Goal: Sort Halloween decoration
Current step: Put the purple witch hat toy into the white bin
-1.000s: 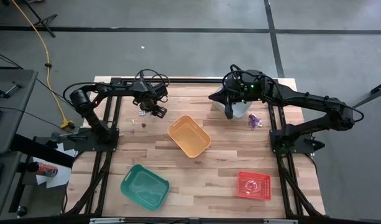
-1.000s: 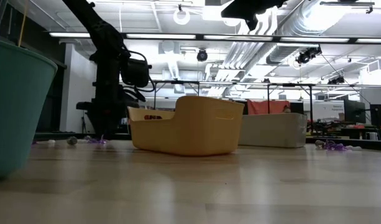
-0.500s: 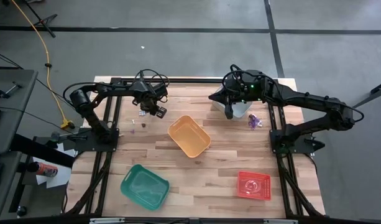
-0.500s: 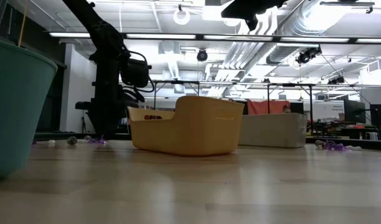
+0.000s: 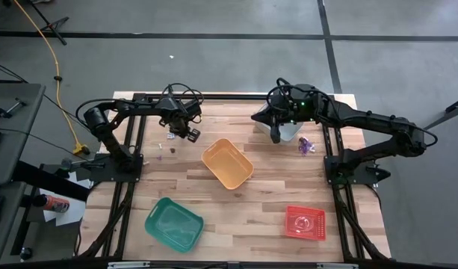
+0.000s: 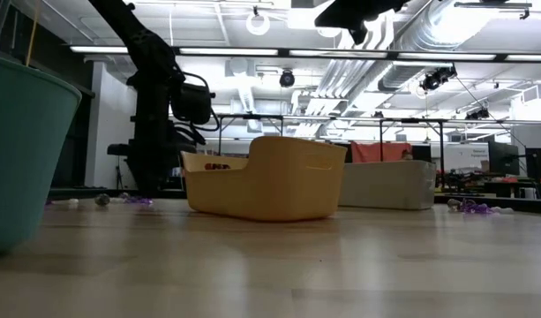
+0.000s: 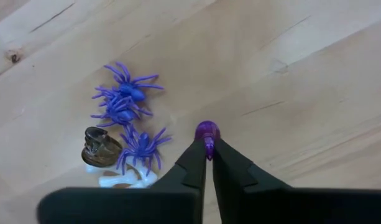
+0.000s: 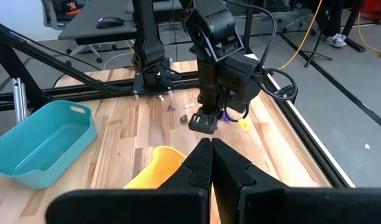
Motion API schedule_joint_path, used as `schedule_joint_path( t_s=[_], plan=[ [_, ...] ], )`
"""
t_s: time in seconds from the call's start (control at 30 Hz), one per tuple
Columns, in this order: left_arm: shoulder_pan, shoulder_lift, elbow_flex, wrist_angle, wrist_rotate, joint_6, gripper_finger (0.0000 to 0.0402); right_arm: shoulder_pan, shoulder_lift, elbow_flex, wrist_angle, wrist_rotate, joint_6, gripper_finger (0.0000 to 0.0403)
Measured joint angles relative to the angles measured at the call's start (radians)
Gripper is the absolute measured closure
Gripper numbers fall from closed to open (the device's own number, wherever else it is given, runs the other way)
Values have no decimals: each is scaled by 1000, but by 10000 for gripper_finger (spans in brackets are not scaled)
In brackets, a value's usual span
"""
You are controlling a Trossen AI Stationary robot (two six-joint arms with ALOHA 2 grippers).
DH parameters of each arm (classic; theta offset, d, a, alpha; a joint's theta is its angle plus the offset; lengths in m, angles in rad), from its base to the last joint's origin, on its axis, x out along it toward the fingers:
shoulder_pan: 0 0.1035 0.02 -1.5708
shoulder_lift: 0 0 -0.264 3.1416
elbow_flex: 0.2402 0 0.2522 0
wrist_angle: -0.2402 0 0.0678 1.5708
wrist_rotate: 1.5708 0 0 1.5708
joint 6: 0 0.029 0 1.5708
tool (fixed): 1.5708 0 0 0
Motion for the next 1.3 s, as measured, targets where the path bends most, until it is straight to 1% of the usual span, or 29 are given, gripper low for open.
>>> schedule_joint_path(
  t_s=[0.23, 0.33, 0.43, 0.57, 0.67, 0.77, 0.83, 0.93, 1.03, 1.13, 1.3],
  plan=[
    [0, -46, 0, -10, 3, 12, 399, 0, 0, 0, -5, 0, -4, 402],
    [3, -121, 0, -2, 19, 36, 400, 0, 0, 0, 0, 0, -23, 402],
    [3, -227, 7, 54, 49, 88, 400, -1, 0, 0, 32, 0, -27, 402],
    [-12, -406, 13, 260, 132, 147, 401, -1, -1, 0, 76, 0, -43, 402],
    [-45, -528, 13, 473, 203, 194, 401, -1, -1, 1, 95, 0, -43, 402],
    [-99, -617, 13, 658, 251, 255, 401, -1, -1, 1, 108, -4, -42, 402],
    [-142, -656, 14, 748, 266, 308, 401, -1, -1, 1, 127, -13, -24, 402],
    [-210, -689, 14, 827, 265, 399, 401, 0, -1, 1, 156, -19, -3, 402],
    [-264, -689, 14, 850, 245, 462, 401, 0, -1, 1, 172, -27, -6, 402],
    [-295, -675, 14, 855, 190, 481, 402, 0, -1, 1, 175, -30, -23, 402],
    [-302, -650, 13, 864, 185, 461, 401, 0, -1, 1, 175, -32, -25, 402]
  ],
)
